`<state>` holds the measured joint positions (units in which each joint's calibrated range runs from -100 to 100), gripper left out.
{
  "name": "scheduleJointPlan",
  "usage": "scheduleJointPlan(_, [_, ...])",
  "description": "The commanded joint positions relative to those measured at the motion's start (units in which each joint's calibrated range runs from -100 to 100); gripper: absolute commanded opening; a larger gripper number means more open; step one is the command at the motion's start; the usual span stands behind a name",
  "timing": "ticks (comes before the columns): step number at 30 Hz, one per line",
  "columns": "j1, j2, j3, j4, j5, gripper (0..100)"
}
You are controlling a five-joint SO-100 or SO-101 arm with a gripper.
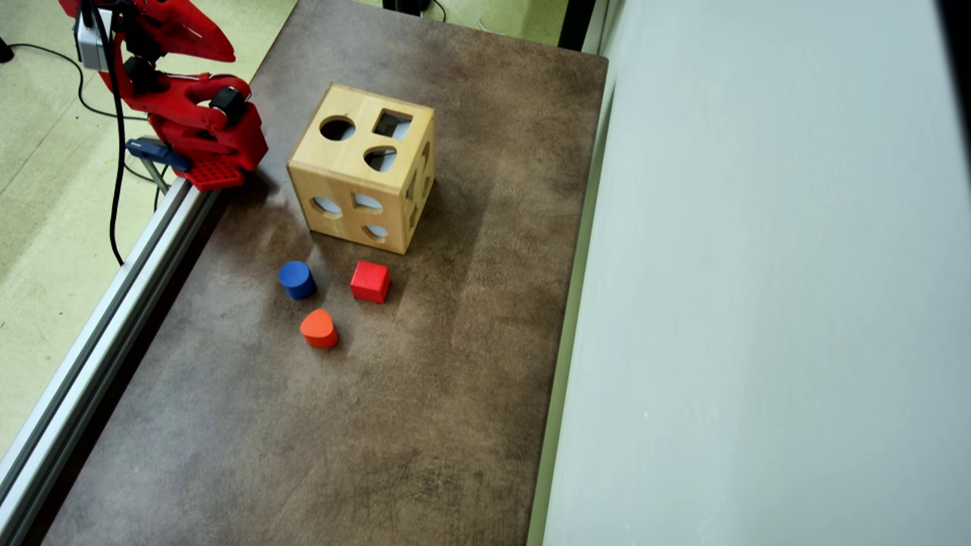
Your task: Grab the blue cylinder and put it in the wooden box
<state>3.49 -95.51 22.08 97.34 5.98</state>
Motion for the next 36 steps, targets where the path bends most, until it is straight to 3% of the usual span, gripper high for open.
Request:
scheduleJointPlan(1, [-0.51, 0.18, -1.15, 0.49, -4.84, 3])
scheduleJointPlan(36, [-0.51, 0.18, -0.34, 0.49, -4.84, 3])
